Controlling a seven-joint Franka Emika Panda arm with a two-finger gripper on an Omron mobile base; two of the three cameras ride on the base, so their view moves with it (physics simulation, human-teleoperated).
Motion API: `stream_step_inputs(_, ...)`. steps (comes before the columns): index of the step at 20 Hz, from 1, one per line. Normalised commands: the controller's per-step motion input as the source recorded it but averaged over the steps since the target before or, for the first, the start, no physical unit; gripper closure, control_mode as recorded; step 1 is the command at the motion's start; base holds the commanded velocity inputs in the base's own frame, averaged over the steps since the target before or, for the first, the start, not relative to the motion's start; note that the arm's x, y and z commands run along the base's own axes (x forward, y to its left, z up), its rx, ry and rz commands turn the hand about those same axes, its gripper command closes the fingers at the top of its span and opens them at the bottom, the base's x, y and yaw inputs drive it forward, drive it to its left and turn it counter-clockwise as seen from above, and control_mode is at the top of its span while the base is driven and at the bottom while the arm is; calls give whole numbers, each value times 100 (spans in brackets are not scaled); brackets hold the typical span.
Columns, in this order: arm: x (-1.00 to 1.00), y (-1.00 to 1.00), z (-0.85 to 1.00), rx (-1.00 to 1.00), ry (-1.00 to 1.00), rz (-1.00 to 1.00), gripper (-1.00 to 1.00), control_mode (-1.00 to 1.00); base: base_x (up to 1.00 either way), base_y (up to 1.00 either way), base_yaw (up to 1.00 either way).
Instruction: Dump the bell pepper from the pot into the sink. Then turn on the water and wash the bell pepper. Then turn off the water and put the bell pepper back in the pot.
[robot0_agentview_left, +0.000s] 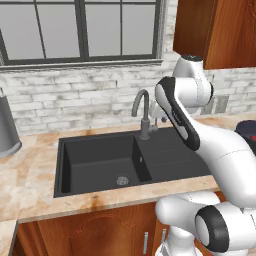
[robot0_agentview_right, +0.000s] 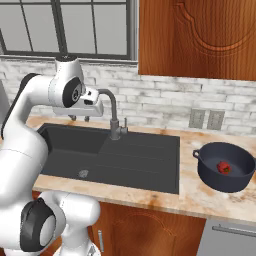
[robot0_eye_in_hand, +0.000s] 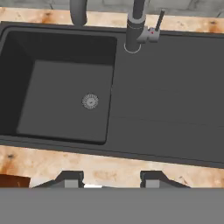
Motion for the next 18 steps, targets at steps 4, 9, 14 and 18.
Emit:
stream_step_inputs(4, -19, -3, 0, 0, -4, 0, -100, -100, 0, 0, 0)
stream_step_inputs(9, -36, -61, 1, 5, -8, 0, -100, -100, 0, 0, 0)
stream_step_inputs(14, -32, -94, 0, 0, -8, 0, -100, -100, 0, 0, 0)
stream_step_inputs(18, -12, -99, 0, 0, -4, 0, -100, -100, 0, 0, 0)
